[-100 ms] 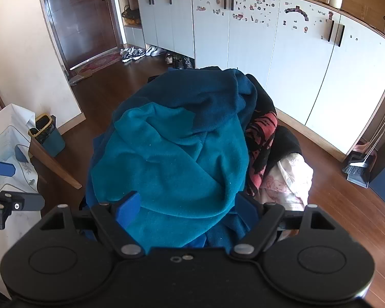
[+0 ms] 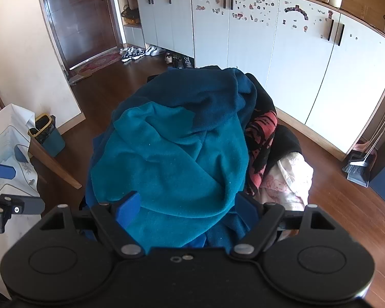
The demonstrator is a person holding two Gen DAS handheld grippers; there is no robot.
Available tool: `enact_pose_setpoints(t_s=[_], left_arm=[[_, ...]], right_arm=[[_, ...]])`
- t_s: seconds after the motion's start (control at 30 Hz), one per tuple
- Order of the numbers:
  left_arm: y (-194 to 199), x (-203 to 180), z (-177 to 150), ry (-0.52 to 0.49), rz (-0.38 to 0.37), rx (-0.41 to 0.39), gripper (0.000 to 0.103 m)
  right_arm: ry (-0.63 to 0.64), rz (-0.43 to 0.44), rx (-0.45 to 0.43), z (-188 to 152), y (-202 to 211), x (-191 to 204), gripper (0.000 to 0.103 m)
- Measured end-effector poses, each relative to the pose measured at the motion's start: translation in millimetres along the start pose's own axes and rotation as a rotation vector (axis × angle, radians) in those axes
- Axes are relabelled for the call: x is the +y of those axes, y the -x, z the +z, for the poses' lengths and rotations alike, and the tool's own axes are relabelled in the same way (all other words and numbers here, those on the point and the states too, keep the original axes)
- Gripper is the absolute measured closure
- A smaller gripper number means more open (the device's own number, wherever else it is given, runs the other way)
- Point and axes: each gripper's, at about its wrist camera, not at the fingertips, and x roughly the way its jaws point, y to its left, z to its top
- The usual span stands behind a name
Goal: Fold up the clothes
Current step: 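Reach both grippers toward the teal and navy sweater on the clothes pile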
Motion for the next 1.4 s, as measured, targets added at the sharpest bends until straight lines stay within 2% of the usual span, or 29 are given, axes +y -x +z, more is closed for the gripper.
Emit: enact_pose_setpoints(t_s=[0.13, 0.37, 1.4], left_arm=[[-1.1, -13.1, -5.9, -0.007, 0.010, 0.001, 0.000], [-3.4, -9.5, -2.4, -0.004, -0.022, 0.026, 0.000], [-4.9, -9.4, -1.0, 0.003, -0.021, 0.028, 0.000]], right_arm=[[-0.004, 0.011, 0.004, -0.5, 1.5, 1.7, 0.000], [-0.020, 0.019, 0.007, -5.2, -0.7, 1.6, 0.000], [0.004, 0.028, 0.029, -3.4, -4.4, 0.6, 0.000]])
